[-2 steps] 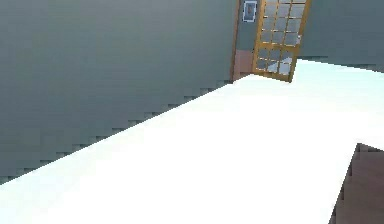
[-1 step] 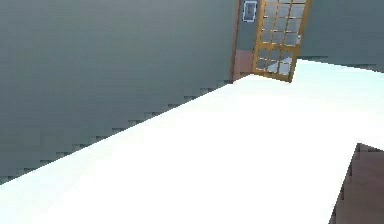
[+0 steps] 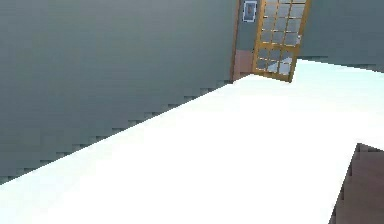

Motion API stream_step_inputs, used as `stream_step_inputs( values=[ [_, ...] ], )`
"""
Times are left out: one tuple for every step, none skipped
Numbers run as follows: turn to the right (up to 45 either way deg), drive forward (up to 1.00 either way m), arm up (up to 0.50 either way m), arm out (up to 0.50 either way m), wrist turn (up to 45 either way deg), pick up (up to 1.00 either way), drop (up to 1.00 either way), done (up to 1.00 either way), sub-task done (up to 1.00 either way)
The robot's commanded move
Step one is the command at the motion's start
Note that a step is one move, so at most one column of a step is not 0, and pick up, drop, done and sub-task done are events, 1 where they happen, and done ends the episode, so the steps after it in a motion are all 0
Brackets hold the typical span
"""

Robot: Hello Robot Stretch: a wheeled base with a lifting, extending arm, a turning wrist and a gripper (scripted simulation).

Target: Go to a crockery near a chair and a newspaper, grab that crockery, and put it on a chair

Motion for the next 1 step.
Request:
stream_step_inputs(
  values=[
    [0.0, 0.00, -0.38, 0.00, 0.0, 0.00, 0.00, 0.00, 0.00]
  ],
)
